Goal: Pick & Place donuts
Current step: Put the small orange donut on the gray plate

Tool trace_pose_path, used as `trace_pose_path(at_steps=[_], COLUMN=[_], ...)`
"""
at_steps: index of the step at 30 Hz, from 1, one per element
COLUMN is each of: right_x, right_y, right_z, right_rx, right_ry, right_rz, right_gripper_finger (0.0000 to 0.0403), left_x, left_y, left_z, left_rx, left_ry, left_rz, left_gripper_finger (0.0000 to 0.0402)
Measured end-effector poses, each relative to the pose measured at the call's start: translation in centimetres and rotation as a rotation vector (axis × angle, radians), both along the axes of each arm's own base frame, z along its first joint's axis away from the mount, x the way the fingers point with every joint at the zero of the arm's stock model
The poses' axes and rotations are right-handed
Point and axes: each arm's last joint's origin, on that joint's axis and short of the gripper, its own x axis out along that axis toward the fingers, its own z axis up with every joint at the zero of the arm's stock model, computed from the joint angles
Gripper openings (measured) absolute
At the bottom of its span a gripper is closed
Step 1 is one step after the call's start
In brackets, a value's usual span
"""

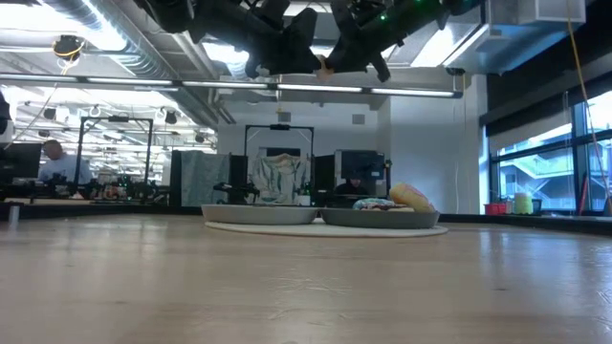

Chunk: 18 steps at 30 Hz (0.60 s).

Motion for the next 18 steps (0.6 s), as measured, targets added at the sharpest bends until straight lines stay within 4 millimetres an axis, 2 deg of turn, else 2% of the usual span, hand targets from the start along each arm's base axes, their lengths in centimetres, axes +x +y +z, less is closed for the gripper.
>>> trace_pose_path(at_steps=[12,18], right_x=[0.01,0.02], right_y=[0.02,0.05], right_z=[-0.01,-0.02], right_rx=[0.001,0.005], right_ry=[0.001,0.000], right_rz=[0.004,0.018], right_gripper_finger=[0.0049,0.0049], left_x=[0.00,-0.05], left_y=[0.03,0.09], left_z=[0.01,0.01], left_rx=[0.000,0.003], left_ry=[-0.001,0.000], left_rz=[-0.004,0.021], left_gripper_finger=[0.0011,0.0007])
